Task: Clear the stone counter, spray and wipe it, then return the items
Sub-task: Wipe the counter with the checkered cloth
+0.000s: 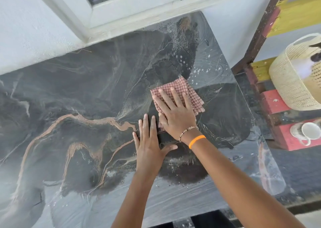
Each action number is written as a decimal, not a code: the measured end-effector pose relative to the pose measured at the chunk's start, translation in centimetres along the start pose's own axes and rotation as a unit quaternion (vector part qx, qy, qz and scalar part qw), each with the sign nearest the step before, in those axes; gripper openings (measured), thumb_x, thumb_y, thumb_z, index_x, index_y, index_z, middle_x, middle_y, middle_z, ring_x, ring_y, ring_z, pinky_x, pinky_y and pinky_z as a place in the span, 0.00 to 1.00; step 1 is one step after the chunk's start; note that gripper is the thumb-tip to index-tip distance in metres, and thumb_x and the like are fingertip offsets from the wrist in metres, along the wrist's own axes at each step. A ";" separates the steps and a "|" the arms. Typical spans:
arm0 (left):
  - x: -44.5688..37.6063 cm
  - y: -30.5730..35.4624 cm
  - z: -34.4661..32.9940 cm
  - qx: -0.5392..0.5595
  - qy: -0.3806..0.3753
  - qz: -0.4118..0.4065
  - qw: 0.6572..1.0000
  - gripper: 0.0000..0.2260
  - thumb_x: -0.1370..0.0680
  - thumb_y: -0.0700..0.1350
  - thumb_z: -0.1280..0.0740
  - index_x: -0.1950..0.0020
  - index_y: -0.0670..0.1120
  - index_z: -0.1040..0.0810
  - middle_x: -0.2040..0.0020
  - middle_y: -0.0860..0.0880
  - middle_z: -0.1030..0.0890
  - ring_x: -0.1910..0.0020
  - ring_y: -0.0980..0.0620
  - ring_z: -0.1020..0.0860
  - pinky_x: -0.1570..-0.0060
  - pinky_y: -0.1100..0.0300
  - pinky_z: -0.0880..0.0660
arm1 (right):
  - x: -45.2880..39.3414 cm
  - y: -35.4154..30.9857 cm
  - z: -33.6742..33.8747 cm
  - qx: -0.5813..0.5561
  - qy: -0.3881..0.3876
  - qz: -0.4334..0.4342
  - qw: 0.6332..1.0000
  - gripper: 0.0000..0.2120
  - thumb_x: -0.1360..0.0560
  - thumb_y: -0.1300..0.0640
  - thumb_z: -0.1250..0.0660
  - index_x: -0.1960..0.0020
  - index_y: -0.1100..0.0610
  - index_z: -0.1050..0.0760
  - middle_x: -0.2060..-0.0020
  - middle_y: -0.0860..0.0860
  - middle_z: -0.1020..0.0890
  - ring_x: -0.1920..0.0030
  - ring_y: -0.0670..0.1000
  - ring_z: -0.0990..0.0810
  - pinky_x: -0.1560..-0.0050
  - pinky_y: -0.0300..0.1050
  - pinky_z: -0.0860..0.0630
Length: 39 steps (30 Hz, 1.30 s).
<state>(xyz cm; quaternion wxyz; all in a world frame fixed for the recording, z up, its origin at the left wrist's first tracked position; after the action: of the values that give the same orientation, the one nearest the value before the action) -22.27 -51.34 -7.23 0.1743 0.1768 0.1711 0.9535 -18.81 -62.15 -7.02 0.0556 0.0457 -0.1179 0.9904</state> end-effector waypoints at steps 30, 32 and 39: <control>-6.8 2.0 3.3 -0.090 0.033 0.049 0.994 0.47 0.34 0.70 0.50 0.26 0.39 0.46 0.24 0.42 0.46 0.24 0.44 0.55 0.27 0.49 0.58 | -13.5 1.2 1.5 0.005 -0.003 0.062 0.998 0.28 0.25 0.44 0.45 0.25 0.42 0.47 0.24 0.44 0.43 0.24 0.60 0.49 0.27 0.64 0.58; -7.9 2.3 3.2 -0.085 0.023 0.057 0.995 0.47 0.34 0.70 0.51 0.25 0.39 0.50 0.23 0.43 0.50 0.24 0.45 0.58 0.27 0.49 0.59 | -15.6 3.3 2.2 -0.001 0.004 0.043 0.999 0.28 0.25 0.44 0.46 0.26 0.40 0.47 0.24 0.42 0.44 0.24 0.60 0.50 0.27 0.64 0.58; -12.8 2.9 4.1 -0.133 -0.029 0.056 0.989 0.46 0.30 0.67 0.42 0.25 0.40 0.57 0.23 0.42 0.57 0.24 0.44 0.58 0.27 0.49 0.57 | -15.2 16.8 4.8 -0.019 0.062 -0.126 0.990 0.27 0.24 0.44 0.48 0.25 0.41 0.48 0.24 0.43 0.46 0.24 0.61 0.51 0.27 0.64 0.57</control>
<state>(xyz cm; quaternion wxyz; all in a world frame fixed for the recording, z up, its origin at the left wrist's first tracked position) -10.19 -57.84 -6.09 0.1476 0.1891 0.0277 0.9704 -5.37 -81.02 -7.77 0.1879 -0.0022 -0.1259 0.9741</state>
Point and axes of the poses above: each hand's wrist, its own x-axis away from the middle knuckle, its own z-axis out of the back of the hand, y = z × x, the point moved 10 cm from there along -x, towards the middle knuckle
